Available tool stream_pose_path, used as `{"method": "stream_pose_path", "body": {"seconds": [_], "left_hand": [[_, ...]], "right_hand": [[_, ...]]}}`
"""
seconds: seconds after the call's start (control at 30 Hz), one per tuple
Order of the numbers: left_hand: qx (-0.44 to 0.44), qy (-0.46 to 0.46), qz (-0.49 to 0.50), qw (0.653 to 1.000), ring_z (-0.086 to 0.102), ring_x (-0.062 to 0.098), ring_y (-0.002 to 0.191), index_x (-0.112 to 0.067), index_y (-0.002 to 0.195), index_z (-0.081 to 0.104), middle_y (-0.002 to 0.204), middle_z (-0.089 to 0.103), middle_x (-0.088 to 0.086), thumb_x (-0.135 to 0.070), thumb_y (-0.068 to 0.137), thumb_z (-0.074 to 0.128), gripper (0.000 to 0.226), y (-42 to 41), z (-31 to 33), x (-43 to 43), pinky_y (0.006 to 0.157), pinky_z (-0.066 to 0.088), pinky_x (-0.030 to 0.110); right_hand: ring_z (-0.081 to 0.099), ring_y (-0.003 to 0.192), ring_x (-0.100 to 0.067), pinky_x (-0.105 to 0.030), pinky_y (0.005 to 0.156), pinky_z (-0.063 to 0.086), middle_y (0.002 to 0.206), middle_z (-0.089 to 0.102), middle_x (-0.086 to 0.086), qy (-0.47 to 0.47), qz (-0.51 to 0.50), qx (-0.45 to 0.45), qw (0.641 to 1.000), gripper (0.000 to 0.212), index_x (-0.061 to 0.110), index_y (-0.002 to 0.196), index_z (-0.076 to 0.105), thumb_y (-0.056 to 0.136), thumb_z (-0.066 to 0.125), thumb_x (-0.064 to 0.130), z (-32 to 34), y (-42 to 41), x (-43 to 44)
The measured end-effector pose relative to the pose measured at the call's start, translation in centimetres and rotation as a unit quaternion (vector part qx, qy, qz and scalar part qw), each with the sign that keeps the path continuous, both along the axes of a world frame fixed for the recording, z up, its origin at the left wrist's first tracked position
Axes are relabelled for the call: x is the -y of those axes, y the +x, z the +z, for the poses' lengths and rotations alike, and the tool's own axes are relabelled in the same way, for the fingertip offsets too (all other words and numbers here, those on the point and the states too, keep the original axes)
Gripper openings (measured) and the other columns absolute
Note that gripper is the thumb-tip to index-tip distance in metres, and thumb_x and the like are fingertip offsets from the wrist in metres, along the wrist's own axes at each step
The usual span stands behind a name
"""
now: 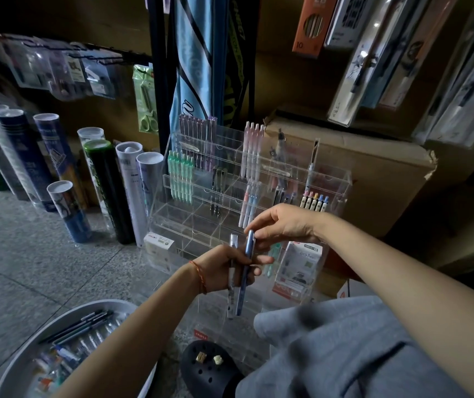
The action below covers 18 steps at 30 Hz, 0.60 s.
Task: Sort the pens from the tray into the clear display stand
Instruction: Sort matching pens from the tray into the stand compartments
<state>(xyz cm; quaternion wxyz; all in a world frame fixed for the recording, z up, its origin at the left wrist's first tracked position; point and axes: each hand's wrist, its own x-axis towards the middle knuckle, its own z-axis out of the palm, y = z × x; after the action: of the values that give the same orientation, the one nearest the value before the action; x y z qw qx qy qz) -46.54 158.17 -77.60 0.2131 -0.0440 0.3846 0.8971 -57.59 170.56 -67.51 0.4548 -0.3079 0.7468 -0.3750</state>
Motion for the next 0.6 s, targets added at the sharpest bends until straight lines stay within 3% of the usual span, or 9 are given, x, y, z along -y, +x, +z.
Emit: {"method": "stream_pose_path", "body": {"seconds": [0.17,0.27,0.33,0.37,0.43,0.5,0.6], "left_hand": [[0.031,-0.014,0.029,0.999,0.062,0.018,0.061,-0.002,0.113,0.054,0.091,0.071,0.012,0.007,0.071,0.032,0.048,0.1,0.3,-0.2,0.060,0.051,0.023],[0.060,-0.186,0.097,0.976,0.066,0.016,0.057,-0.003,0.124,0.049,0.081,0.073,0.008,0.012,0.080,0.025,0.052,-0.6,-0.1,-0.2,0.052,0.048,0.021],[0.067,-0.327,0.151,0.931,0.061,0.012,0.043,-0.004,0.137,0.037,0.070,0.070,0.008,0.014,0.084,0.027,0.057,-1.0,-0.6,-0.3,0.041,0.043,0.018],[0.061,-0.373,0.166,0.911,0.058,0.010,0.038,-0.008,0.142,0.030,0.070,0.068,0.009,0.014,0.084,0.029,0.062,-1.2,-0.7,-0.4,0.038,0.041,0.017],[0.039,-0.422,0.178,0.888,0.055,0.008,0.037,-0.019,0.146,0.022,0.073,0.066,0.009,0.013,0.085,0.033,0.070,-1.5,-0.8,-0.7,0.038,0.041,0.018],[0.019,-0.449,0.172,0.877,0.054,0.008,0.040,-0.027,0.147,0.019,0.079,0.067,0.010,0.012,0.084,0.038,0.076,-1.8,-0.4,-1.3,0.040,0.043,0.018],[0.011,-0.471,0.158,0.868,0.053,0.011,0.046,-0.032,0.147,0.017,0.106,0.065,0.019,0.013,0.084,0.039,0.080,-2.1,-0.3,-1.8,0.039,0.042,0.017]], "right_hand": [[0.063,0.074,-0.011,-0.018,0.065,0.055,0.089,0.065,-0.005,0.017,0.030,-0.101,0.994,0.021,0.001,0.107,0.061,0.086,0.059,0.002,0.1,0.7,0.9],[0.063,0.071,-0.014,-0.020,0.063,0.057,0.099,0.066,-0.016,-0.060,-0.112,-0.153,0.980,0.015,0.000,0.102,0.061,0.087,0.058,0.001,1.1,-0.6,1.0],[0.064,0.075,-0.018,-0.021,0.063,0.057,0.103,0.065,-0.019,-0.107,-0.193,-0.233,0.947,0.015,-0.003,0.102,0.062,0.088,0.058,0.000,1.2,-2.0,0.6],[0.065,0.080,-0.022,-0.027,0.069,0.058,0.101,0.066,-0.019,-0.113,-0.207,-0.284,0.929,0.013,-0.001,0.100,0.062,0.088,0.058,0.001,0.8,-2.6,0.4],[0.064,0.092,-0.027,-0.042,0.085,0.053,0.099,0.067,-0.015,-0.102,-0.206,-0.361,0.904,0.008,0.005,0.095,0.063,0.088,0.060,0.006,0.1,-3.2,0.0],[0.062,0.099,-0.026,-0.042,0.091,0.049,0.102,0.067,-0.013,-0.079,-0.198,-0.386,0.898,0.010,0.005,0.096,0.064,0.087,0.062,0.009,-0.7,-3.3,-0.1],[0.063,0.100,-0.028,-0.043,0.091,0.050,0.103,0.067,-0.015,-0.034,-0.178,-0.364,0.914,0.008,0.007,0.094,0.062,0.086,0.063,0.008,-2.0,-3.3,-0.1]]}}
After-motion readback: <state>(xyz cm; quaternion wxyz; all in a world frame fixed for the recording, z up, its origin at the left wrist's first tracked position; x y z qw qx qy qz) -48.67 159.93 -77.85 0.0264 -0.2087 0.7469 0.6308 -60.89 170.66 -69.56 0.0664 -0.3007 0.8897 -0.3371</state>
